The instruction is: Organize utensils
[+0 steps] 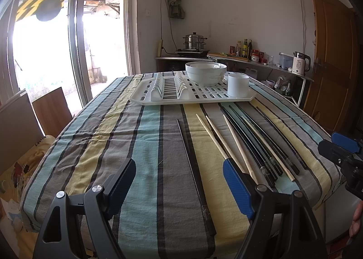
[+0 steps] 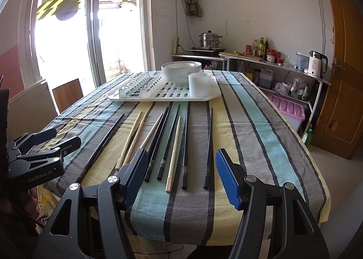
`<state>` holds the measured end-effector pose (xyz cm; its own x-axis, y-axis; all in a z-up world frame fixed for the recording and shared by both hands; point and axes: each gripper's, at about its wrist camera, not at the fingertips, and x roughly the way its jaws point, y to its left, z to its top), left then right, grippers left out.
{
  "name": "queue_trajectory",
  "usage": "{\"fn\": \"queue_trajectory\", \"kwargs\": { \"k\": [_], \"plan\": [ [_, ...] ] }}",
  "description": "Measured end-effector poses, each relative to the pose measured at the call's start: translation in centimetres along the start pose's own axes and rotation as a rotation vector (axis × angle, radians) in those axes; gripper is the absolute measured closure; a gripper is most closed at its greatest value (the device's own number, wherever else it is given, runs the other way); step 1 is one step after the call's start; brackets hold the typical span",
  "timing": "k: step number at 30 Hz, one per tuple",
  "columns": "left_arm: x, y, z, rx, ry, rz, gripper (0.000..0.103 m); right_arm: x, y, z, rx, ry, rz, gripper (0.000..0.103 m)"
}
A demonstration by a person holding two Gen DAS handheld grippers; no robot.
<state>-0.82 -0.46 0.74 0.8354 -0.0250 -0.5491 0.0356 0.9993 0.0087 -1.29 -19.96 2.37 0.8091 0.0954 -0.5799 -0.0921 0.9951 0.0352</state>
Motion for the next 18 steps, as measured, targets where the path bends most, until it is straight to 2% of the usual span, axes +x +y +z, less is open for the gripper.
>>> {"fn": "queue_trajectory", "kwargs": {
  "k": [10,18],
  "plan": [
    [0.5,-0.1,0.1,0.011,0.015,-0.006,0.024,0.3,0.0,0.0,0.001,0.003,0.002,0.040],
    [3.3,0.7,1.0,-0.002,0.065,-0.026,0.024,2.2,-0.6,1.1,0.002,0.020,0.008,0.040]
  ]
}}
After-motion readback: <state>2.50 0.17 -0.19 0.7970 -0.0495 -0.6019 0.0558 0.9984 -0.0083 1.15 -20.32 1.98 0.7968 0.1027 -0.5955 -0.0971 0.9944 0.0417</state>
